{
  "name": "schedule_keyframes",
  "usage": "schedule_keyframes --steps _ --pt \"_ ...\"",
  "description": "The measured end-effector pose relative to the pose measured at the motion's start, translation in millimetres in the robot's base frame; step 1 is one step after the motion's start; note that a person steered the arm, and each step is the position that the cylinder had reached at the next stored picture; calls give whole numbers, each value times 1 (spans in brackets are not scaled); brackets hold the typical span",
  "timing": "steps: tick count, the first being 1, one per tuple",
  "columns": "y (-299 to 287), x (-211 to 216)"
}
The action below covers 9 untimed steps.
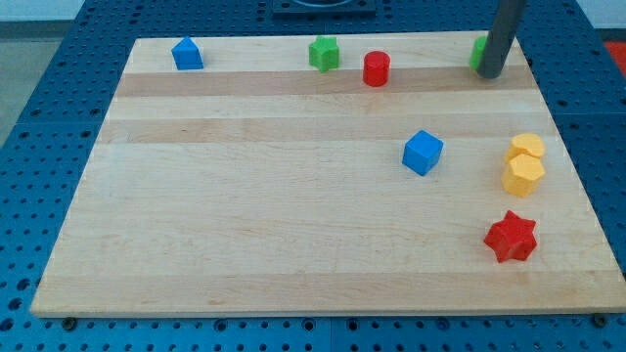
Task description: Push yellow heart to the center left
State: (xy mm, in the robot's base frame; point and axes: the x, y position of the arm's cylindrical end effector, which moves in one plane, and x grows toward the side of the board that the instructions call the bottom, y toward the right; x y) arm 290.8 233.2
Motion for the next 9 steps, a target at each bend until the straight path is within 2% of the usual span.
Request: schedule_keyframes --steps 1,3,6,7,9 --pt "14 32" --pt "58 65" --pt "63 151" --pt "46 161" --pt "-28 161"
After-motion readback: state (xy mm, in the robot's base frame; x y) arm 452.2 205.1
